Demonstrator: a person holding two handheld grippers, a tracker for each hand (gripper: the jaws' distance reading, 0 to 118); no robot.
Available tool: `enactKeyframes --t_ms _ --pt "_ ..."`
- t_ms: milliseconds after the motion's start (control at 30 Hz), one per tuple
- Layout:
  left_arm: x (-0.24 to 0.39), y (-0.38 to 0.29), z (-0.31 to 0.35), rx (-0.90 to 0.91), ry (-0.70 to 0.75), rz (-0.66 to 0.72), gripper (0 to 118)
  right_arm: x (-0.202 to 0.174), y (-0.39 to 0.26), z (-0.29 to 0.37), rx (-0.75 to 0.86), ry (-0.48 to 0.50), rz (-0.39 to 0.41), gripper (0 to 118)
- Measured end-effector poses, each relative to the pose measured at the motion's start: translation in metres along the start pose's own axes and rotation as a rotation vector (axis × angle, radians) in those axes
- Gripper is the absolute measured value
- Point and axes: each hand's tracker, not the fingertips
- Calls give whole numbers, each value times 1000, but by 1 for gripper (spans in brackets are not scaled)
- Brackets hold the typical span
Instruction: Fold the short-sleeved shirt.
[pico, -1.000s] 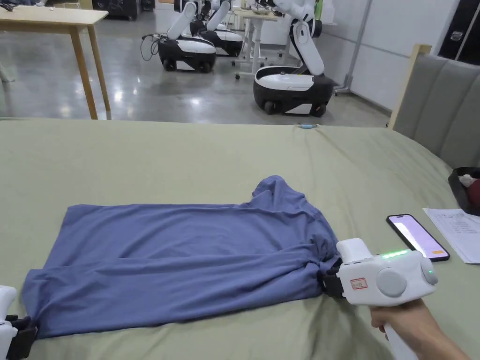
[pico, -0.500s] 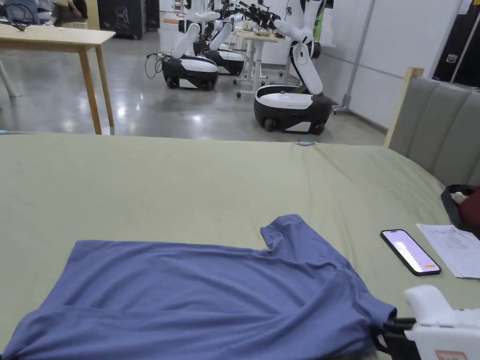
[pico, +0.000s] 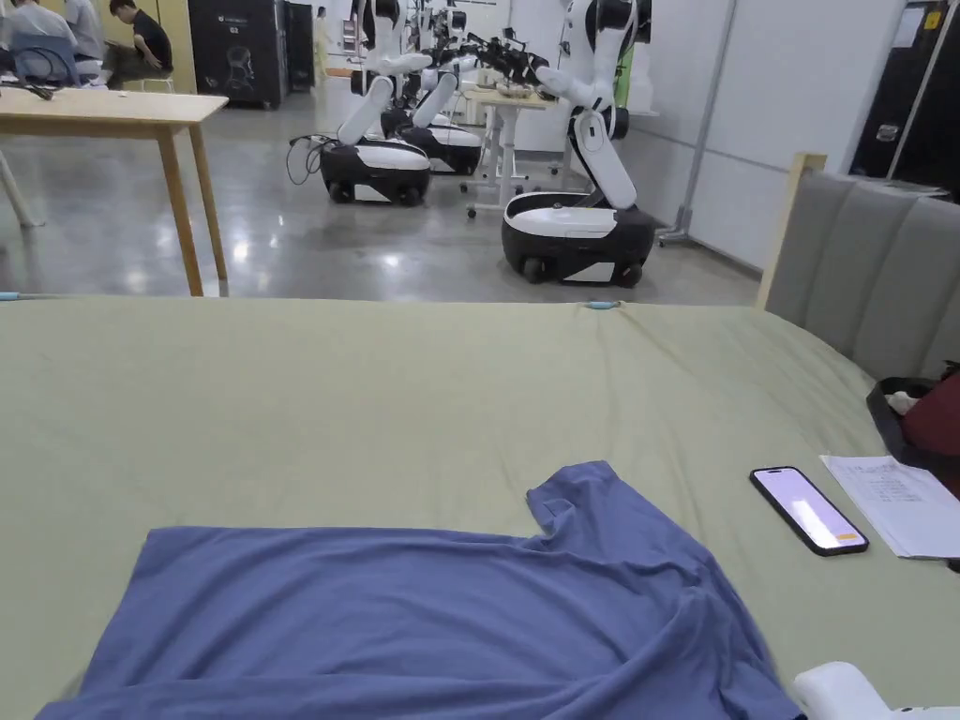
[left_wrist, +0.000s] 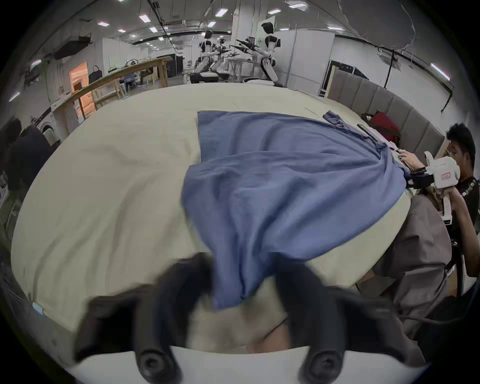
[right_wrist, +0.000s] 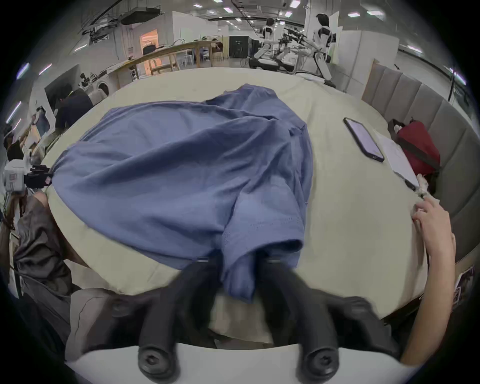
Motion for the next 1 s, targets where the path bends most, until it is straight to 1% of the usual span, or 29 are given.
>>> enactKeyframes --t_ms 33,67,100,133,167,267,300,333,367,400,433,467,500,567,633,700,767,800,867,900,933,967,1000 --pt "-2 0 0 -10 -29 18 94 2 -1 5 9 -4 3 70" --pt "-5 2 3 -27 -44 50 116 2 -2 15 32 -5 -6 110" --pt "-8 1 12 -16 -67 72 117 4 -3 30 78 -22 -22 118" --pt "-10 1 25 40 -72 81 114 4 -4 52 166 6 -26 115" --pt "-15 0 37 82 -67 88 114 1 -5 74 207 -8 -32 114" --pt "-18 -1 83 224 -71 105 114 -18 -11 140 325 -101 -15 115" --pt "-11 -2 100 277 -61 123 109 -27 -15 155 351 -109 -6 114" --pt "-9 -5 112 333 -52 137 94 -34 -19 164 372 -104 -11 112" --pt "-9 -7 121 402 -57 143 48 -44 -21 175 398 -74 -24 97" --pt "-9 -7 125 407 -49 163 6 -50 -24 181 427 -34 -40 66" --pt "-5 -6 127 404 -34 167 0 -54 -26 182 455 -3 -60 23" --pt "-2 -7 125 395 11 167 0 -59 -28 181 470 13 -80 0" --pt "-1 -5 125 417 12 148 0 -61 -28 181 493 -3 -95 0" --pt "-2 9 118 379 -21 136 0 -62 -23 180 459 15 -86 0" --pt "-4 31 109 392 -31 114 0 -62 -17 176 440 8 -71 0" --pt "-4 69 93 386 -34 74 0 -61 -10 176 437 12 -51 0" --pt "-8 111 67 372 -18 -3 0 -66 -2 175 438 24 -47 0" --pt "-13 135 49 375 -3 -33 5 -67 1 174 448 38 -46 0" --pt "-23 176 8 330 -13 -30 26 -66 6 170 452 44 -48 0" --pt "-31 196 -17 272 -18 -7 34 -71 11 163 440 33 -50 0" --pt "-37 211 -40 222 -16 0 34 -71 14 159 426 14 -53 0" --pt "-42 226 -68 143 -12 -2 76 -70 17 155 411 -4 -54 0" --pt "-45 234 -93 56 41 -8 112 -68 19 151 403 -4 -54 0"
